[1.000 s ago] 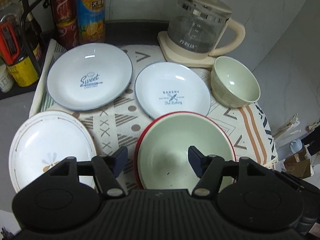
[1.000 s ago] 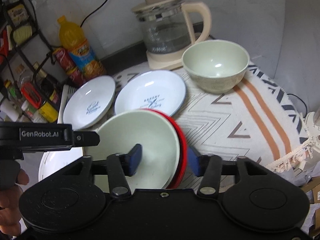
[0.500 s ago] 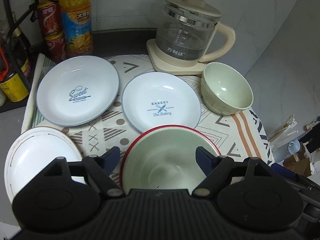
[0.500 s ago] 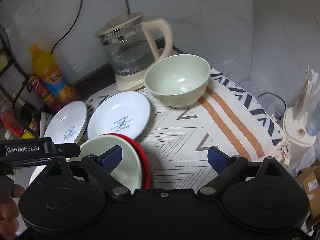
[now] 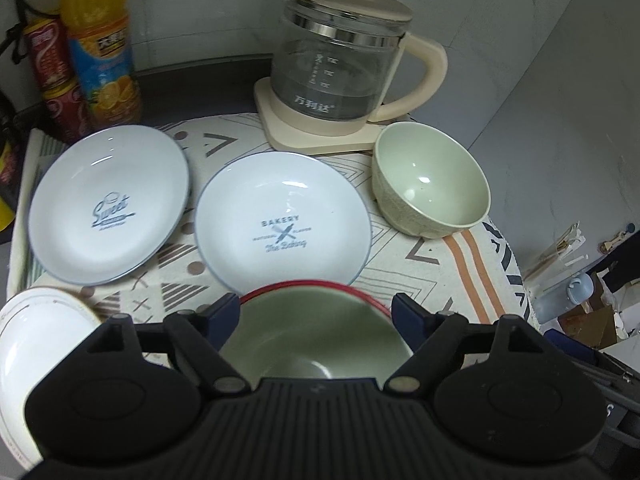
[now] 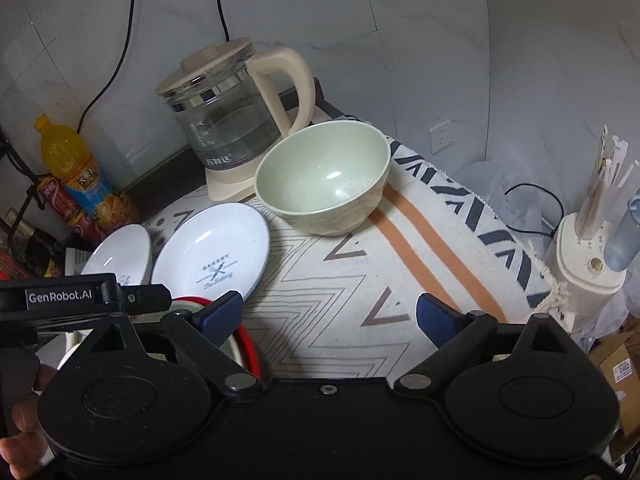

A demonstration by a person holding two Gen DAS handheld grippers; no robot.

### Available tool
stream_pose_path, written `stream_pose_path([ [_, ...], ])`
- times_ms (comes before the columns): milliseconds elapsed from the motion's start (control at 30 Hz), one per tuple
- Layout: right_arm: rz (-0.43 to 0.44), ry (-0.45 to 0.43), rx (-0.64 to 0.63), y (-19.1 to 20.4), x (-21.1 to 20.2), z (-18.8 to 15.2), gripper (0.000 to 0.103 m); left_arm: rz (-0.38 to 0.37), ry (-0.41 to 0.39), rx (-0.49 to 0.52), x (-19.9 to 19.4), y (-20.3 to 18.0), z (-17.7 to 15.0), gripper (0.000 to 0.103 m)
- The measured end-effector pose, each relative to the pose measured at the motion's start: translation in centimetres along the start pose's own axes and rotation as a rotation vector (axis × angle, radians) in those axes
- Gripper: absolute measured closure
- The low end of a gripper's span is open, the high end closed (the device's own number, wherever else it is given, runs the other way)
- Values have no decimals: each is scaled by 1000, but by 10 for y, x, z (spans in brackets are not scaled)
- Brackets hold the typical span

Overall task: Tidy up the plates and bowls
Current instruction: 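Move the right gripper to the smaller pale green bowl by the kettle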

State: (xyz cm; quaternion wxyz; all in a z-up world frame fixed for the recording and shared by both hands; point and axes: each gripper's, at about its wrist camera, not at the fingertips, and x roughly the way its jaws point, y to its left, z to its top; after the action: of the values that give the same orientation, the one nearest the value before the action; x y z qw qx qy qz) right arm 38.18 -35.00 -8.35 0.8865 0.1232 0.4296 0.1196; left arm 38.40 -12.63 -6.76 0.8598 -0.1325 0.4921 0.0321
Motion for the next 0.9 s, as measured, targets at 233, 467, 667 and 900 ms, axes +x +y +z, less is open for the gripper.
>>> stream_pose_path([
  [233,-37,-15,24,-12,13,12,9,-15,14,24,18,-11,16,22],
  [467,-54,-10,42,-22,32,28,9,-37,12,36,40,-20,35,22],
  [667,-44,-17,78,-28,49,46,10,-50,-15,42,58,-30,56,22],
  [900,-43,-16,104,-31,73,61,18,-75,-3,23,85,-37,73,27],
])
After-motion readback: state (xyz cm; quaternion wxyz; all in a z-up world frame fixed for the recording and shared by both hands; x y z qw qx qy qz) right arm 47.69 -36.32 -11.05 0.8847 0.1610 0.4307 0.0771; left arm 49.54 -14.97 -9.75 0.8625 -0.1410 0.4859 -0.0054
